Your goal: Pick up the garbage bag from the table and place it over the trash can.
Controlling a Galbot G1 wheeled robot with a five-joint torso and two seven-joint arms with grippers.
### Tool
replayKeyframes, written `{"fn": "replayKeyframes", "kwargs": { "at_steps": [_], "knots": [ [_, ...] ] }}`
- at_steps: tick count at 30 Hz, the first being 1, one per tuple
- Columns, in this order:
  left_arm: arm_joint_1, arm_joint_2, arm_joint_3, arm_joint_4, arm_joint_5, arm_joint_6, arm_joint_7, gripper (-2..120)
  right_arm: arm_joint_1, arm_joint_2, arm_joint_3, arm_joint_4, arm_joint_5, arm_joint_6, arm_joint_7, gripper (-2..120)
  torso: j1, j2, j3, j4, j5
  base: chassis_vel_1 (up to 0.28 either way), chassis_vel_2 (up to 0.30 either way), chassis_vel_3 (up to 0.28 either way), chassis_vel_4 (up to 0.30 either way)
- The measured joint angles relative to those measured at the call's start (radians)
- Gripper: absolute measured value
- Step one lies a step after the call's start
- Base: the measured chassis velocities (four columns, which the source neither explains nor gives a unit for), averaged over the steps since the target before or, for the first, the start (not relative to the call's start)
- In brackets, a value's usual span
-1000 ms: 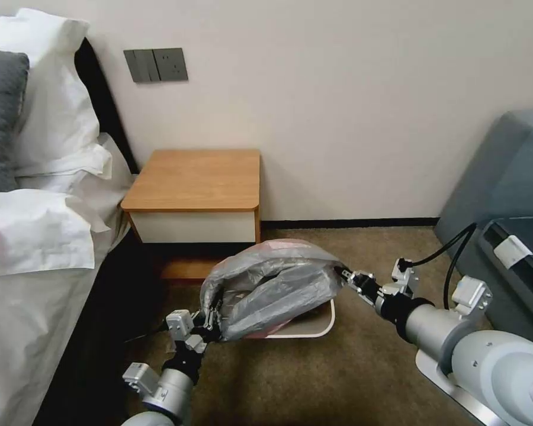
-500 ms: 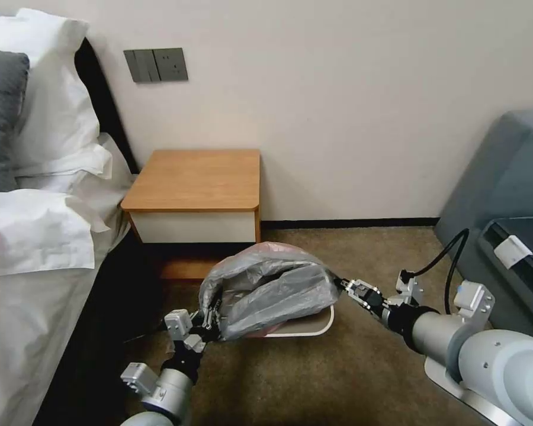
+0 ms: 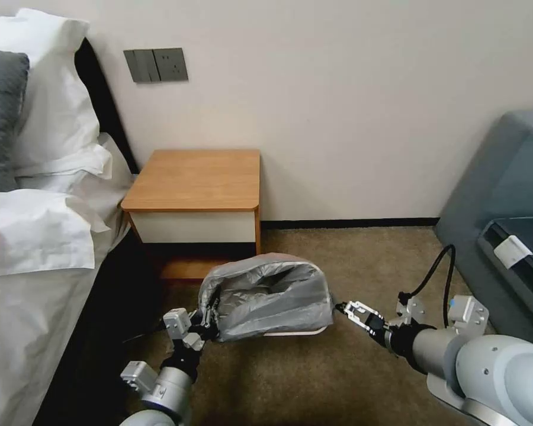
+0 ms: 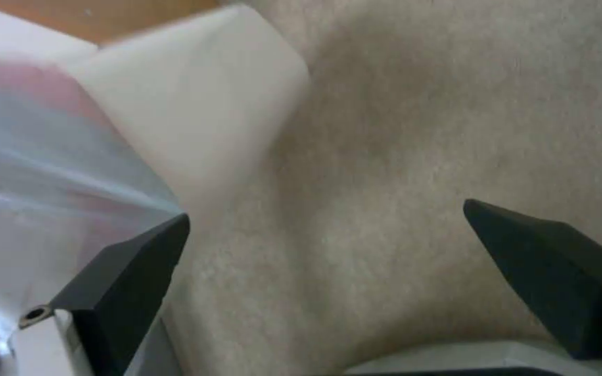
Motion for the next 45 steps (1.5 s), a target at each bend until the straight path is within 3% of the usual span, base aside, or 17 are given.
{"fn": "replayKeyframes", "kwargs": {
  "at_steps": [10, 15, 17, 18, 21, 23, 24, 27, 28, 30, 31, 32, 34, 39, 45],
  "knots": [
    [-0.018, -0.002, 0.010, -0.006, -0.019, 0.019, -0.034, 5, 0.005, 0.047, -0.021, 0.000, 0.013, -0.030, -0.002, 100, 0.000, 0.000, 0.000, 0.0000, -0.0001, 0.000, 0.000, 0.000, 0.000],
    [-0.027, -0.003, 0.002, -0.039, -0.092, 0.055, -0.091, 5, -0.007, 0.069, 0.026, 0.000, -0.011, -0.027, -0.036, 100, 0.000, 0.000, 0.000, 0.0000, 0.0000, 0.000, 0.000, 0.000, 0.000],
    [-0.030, -0.004, -0.002, -0.056, -0.143, 0.077, -0.130, 5, -0.038, 0.091, 0.074, -0.001, -0.048, 0.023, -0.152, 100, 0.000, 0.000, 0.000, 0.0001, 0.0000, 0.000, 0.000, 0.000, 0.000],
    [-0.030, -0.004, -0.002, -0.056, -0.143, 0.077, -0.130, 5, -0.038, 0.091, 0.074, -0.001, -0.048, 0.023, -0.152, 100, 0.000, 0.000, 0.000, 0.0001, 0.0000, 0.000, 0.000, 0.000, 0.000],
    [-0.031, 0.000, -0.005, -0.084, -0.191, 0.097, -0.178, 5, -0.102, 0.126, 0.133, -0.001, -0.118, 0.104, -0.367, 100, 0.000, 0.000, 0.000, -0.0001, 0.0000, 0.000, 0.000, 0.000, 0.000],
    [-0.036, 0.006, -0.009, -0.115, -0.208, 0.109, -0.201, 5, -0.131, 0.137, 0.165, -0.001, -0.129, 0.122, -0.514, 100, 0.000, 0.000, 0.000, -0.0001, 0.0000, 0.000, 0.000, 0.000, 0.000],
    [-0.036, 0.006, -0.009, -0.115, -0.208, 0.109, -0.201, 5, -0.131, 0.137, 0.165, -0.001, -0.129, 0.122, -0.514, 100, 0.000, 0.000, 0.000, -0.0001, 0.0000, 0.000, 0.000, 0.000, 0.000],
    [-0.060, 0.013, -0.011, -0.158, -0.239, 0.142, -0.263, 5, -0.139, 0.138, 0.163, -0.001, -0.158, 0.127, -0.756, 100, 0.000, 0.000, 0.000, 0.0000, 0.0000, 0.000, 0.000, 0.000, 0.000],
    [-0.060, 0.013, -0.011, -0.158, -0.239, 0.142, -0.263, 5, -0.139, 0.138, 0.163, -0.001, -0.158, 0.127, -0.756, 100, 0.000, 0.000, 0.000, 0.0000, 0.0000, 0.000, 0.000, 0.000, 0.000],
    [-0.081, 0.018, -0.008, -0.184, -0.265, 0.168, -0.312, 5, -0.138, 0.151, 0.142, -0.001, -0.223, 0.123, -0.942, 100, 0.000, 0.000, 0.000, 0.0000, -0.0001, 0.000, 0.000, 0.000, 0.000],
    [-0.102, 0.020, -0.007, -0.202, -0.286, 0.188, -0.352, 5, -0.134, 0.169, 0.122, -0.016, -0.309, 0.126, -1.105, 100, 0.000, 0.000, 0.000, 0.0002, -0.0002, 0.000, 0.000, 0.000, 0.000],
    [-0.102, 0.020, -0.007, -0.202, -0.286, 0.188, -0.352, 5, -0.134, 0.169, 0.122, -0.016, -0.309, 0.126, -1.105, 100, 0.000, 0.000, 0.000, 0.0002, -0.0002, 0.000, 0.000, 0.000, 0.000],
    [-0.124, 0.021, -0.007, -0.221, -0.306, 0.203, -0.388, 5, -0.121, 0.194, 0.092, -0.054, -0.404, 0.138, -1.286, 100, 0.000, 0.000, 0.000, -0.0001, 0.0000, 0.000, 0.000, 0.000, 0.000],
    [-0.127, 0.015, 0.006, -0.229, -0.321, 0.216, -0.409, 5, -0.081, 0.205, 0.049, -0.090, -0.441, 0.145, -1.370, 100, 0.000, 0.000, 0.000, 0.0000, -0.0001, 0.000, 0.000, 0.000, 0.000],
    [-0.133, 0.008, 0.014, -0.228, -0.324, 0.221, -0.416, 5, -0.050, 0.203, 0.005, -0.112, -0.464, 0.148, -1.375, 100, 0.000, 0.000, 0.000, 0.0001, -0.0001, 0.000, 0.000, 0.000, 0.000]
  ]
}}
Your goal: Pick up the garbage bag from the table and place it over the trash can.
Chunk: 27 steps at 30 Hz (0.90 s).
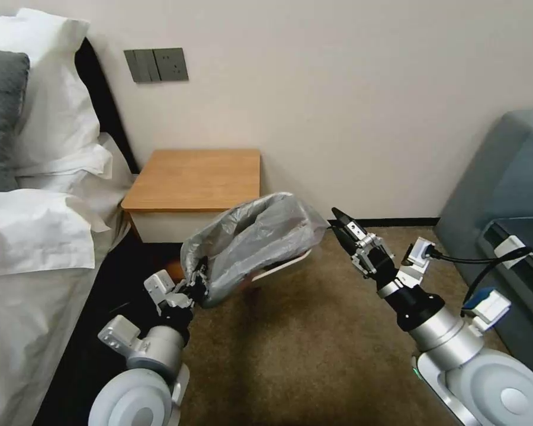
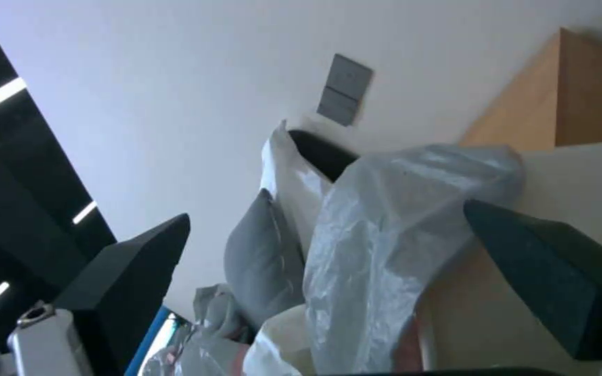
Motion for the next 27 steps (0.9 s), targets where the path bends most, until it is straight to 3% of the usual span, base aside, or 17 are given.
{"fn": "replayKeyframes", "kwargs": {
  "at_steps": [8, 15, 25, 27],
  "knots": [
    [-0.004, -0.012, 0.005, 0.006, 0.001, 0.000, -0.002, 5, 0.010, 0.017, -0.031, -0.005, -0.004, 0.002, 0.037, 100, 0.000, 0.000, 0.000, 0.0000, 0.0001, 0.000, 0.000, 0.000, 0.000],
    [0.000, -0.014, -0.004, 0.019, 0.004, -0.006, -0.001, 5, -0.049, 0.012, 0.011, 0.014, -0.002, 0.005, 0.059, 100, 0.000, 0.000, 0.000, -0.0001, 0.0000, 0.000, 0.000, 0.000, 0.000],
    [0.004, -0.010, -0.001, 0.002, -0.006, -0.008, 0.003, 5, -0.002, 0.037, -0.018, -0.018, 0.001, 0.018, 0.098, 100, 0.000, 0.000, 0.000, 0.0000, 0.0001, 0.000, 0.000, 0.000, 0.000],
    [0.007, -0.009, -0.001, -0.003, -0.010, -0.008, 0.004, 5, 0.008, 0.047, -0.022, -0.024, 0.001, 0.020, 0.102, 92, 0.000, 0.000, 0.000, 0.0000, 0.0001, 0.000, 0.000, 0.000, 0.000]
  ]
}}
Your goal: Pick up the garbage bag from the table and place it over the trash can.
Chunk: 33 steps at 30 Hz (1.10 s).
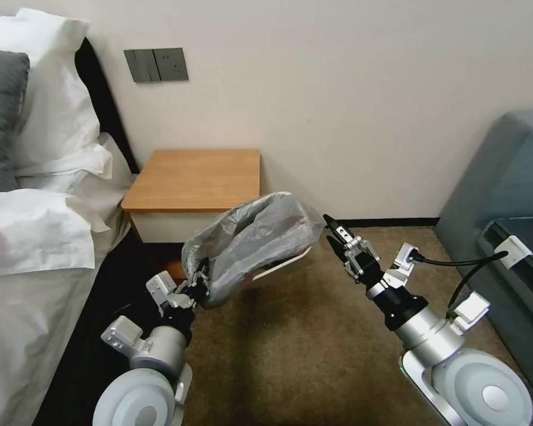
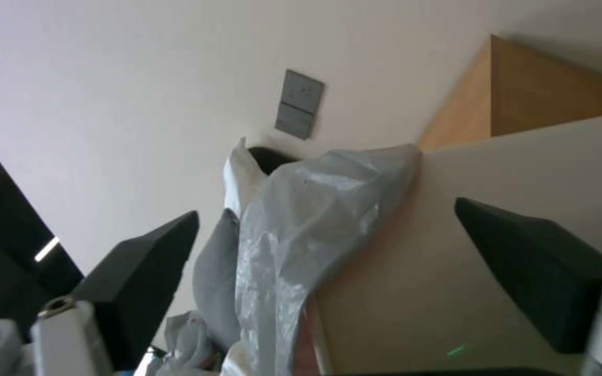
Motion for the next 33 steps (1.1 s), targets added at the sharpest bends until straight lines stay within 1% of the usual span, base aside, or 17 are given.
{"fn": "replayKeyframes", "kwargs": {
  "at_steps": [2, 3, 6, 7, 8, 11, 12, 15, 16, 18, 19, 20, 22, 23, 24, 26, 33],
  "knots": [
    [0.005, 0.000, 0.002, -0.004, -0.002, 0.000, 0.001, 5, 0.003, 0.007, -0.002, -0.002, 0.001, 0.000, 0.001, 84, 0.000, 0.000, 0.000, 0.0000, -0.0001, 0.000, 0.000, 0.000, 0.000],
    [0.005, 0.000, 0.002, -0.004, -0.002, 0.000, 0.001, 5, 0.003, 0.007, -0.002, -0.002, 0.001, 0.000, 0.001, 84, 0.000, 0.000, 0.000, 0.0000, -0.0001, 0.000, 0.000, 0.000, 0.000],
    [0.012, -0.002, 0.007, -0.011, -0.003, 0.000, 0.003, 5, 0.007, 0.018, -0.007, -0.005, 0.002, -0.001, -0.001, 69, 0.000, 0.000, 0.000, 0.0000, 0.0000, 0.000, 0.000, 0.000, 0.000],
    [0.012, -0.002, 0.007, -0.011, -0.003, 0.000, 0.003, 5, 0.007, 0.018, -0.007, -0.005, 0.002, -0.001, -0.001, 69, 0.000, 0.000, 0.000, 0.0000, 0.0000, 0.000, 0.000, 0.000, 0.000],
    [0.012, -0.003, 0.009, -0.012, -0.003, 0.000, 0.004, 5, 0.009, 0.022, -0.010, -0.006, 0.002, -0.001, -0.002, 66, 0.000, 0.000, 0.000, 0.0000, 0.0000, 0.000, 0.000, 0.000, 0.000],
    [0.013, -0.008, 0.013, -0.015, -0.002, 0.000, 0.005, 5, 0.012, 0.030, -0.014, -0.005, 0.002, -0.001, -0.005, 51, 0.000, 0.000, 0.000, 0.0000, 0.0000, 0.000, 0.000, 0.000, 0.000],
    [0.013, -0.008, 0.013, -0.015, -0.002, 0.000, 0.005, 5, 0.012, 0.030, -0.014, -0.005, 0.002, -0.001, -0.005, 51, 0.000, 0.000, 0.000, 0.0000, 0.0000, 0.000, 0.000, 0.000, 0.000],
    [0.014, -0.011, 0.018, -0.013, 0.006, 0.000, 0.007, 5, 0.012, 0.038, -0.011, -0.003, 0.001, 0.000, -0.007, 37, 0.000, 0.000, 0.000, -0.0001, -0.0001, 0.000, 0.000, 0.000, 0.000],
    [0.014, -0.011, 0.018, -0.013, 0.006, 0.000, 0.007, 5, 0.012, 0.038, -0.011, -0.003, 0.001, 0.000, -0.007, 37, 0.000, 0.000, 0.000, -0.0001, -0.0001, 0.000, 0.000, 0.000, 0.000],
    [0.016, -0.013, 0.019, -0.012, 0.012, 0.000, 0.009, 5, 0.012, 0.039, -0.011, -0.005, 0.001, 0.002, -0.006, 28, 0.000, 0.000, 0.000, 0.0000, 0.0000, 0.000, 0.000, 0.000, 0.000],
    [0.017, -0.013, 0.019, -0.013, 0.013, 0.000, 0.010, 5, 0.013, 0.038, -0.012, -0.007, 0.001, 0.004, -0.003, 24, 0.000, 0.000, 0.000, -0.0001, 0.0000, 0.000, 0.000, 0.000, 0.000],
    [0.017, -0.013, 0.019, -0.013, 0.013, 0.000, 0.010, 5, 0.013, 0.038, -0.012, -0.007, 0.001, 0.004, -0.003, 24, 0.000, 0.000, 0.000, -0.0001, 0.0000, 0.000, 0.000, 0.000, 0.000],
    [0.016, -0.014, 0.020, -0.014, 0.015, 0.000, 0.013, 5, 0.017, 0.038, -0.014, -0.009, 0.001, 0.005, 0.002, 14, 0.000, 0.000, 0.000, 0.0000, 0.0000, 0.000, 0.000, 0.000, 0.000],
    [0.015, -0.013, 0.020, -0.014, 0.016, 0.000, 0.014, 5, 0.019, 0.038, -0.015, -0.010, 0.000, 0.006, 0.005, 11, 0.000, 0.000, 0.000, -0.0001, 0.0000, 0.000, 0.000, 0.000, 0.000],
    [0.015, -0.013, 0.020, -0.014, 0.016, 0.000, 0.014, 5, 0.019, 0.038, -0.015, -0.010, 0.000, 0.006, 0.005, 11, 0.000, 0.000, 0.000, -0.0001, 0.0000, 0.000, 0.000, 0.000, 0.000],
    [0.013, -0.014, 0.021, -0.014, 0.017, -0.001, 0.015, 5, 0.022, 0.041, -0.015, -0.012, 0.000, 0.010, 0.012, 0, 0.000, 0.000, 0.000, 0.0000, 0.0000, 0.000, 0.000, 0.000, 0.000],
    [0.009, -0.014, 0.021, -0.011, 0.018, -0.002, 0.016, 5, 0.011, 0.044, -0.011, -0.011, -0.006, 0.016, 0.028, 0, 0.000, 0.000, 0.000, -0.0001, 0.0000, 0.000, 0.000, 0.000, 0.000]
  ]
}}
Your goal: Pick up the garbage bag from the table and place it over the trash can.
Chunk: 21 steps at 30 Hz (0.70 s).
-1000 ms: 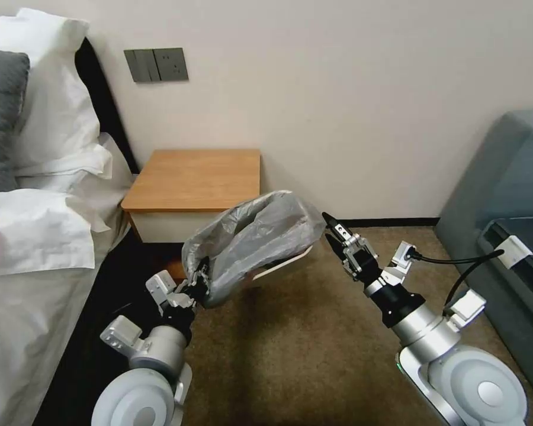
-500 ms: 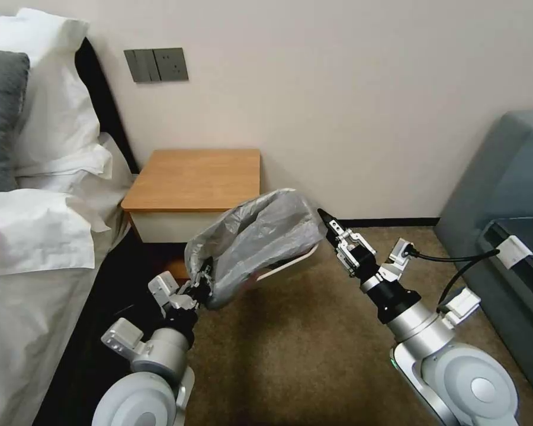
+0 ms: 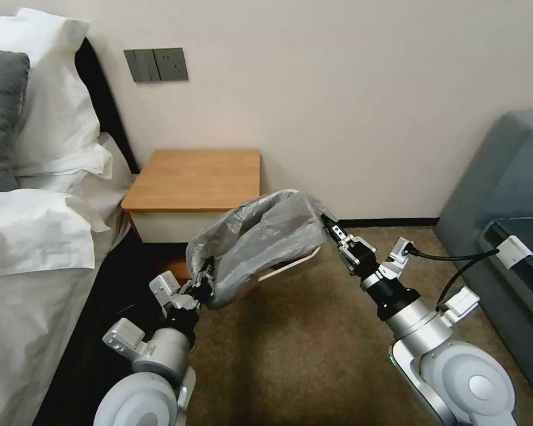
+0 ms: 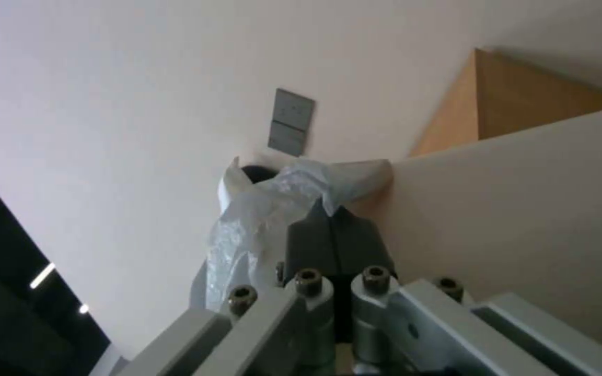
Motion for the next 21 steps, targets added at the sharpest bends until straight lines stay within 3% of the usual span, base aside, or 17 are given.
{"fn": "replayKeyframes", "kwargs": {
  "at_steps": [21],
  "knots": [
    [-0.022, 0.004, -0.025, 0.025, -0.019, -0.007, 0.005, 5, -0.085, -0.016, 0.017, 0.036, -0.094, -0.027, 0.063, 0, 0.000, 0.000, 0.000, 0.0000, 0.0000, 0.000, 0.000, 0.000, 0.000]
  ]
}}
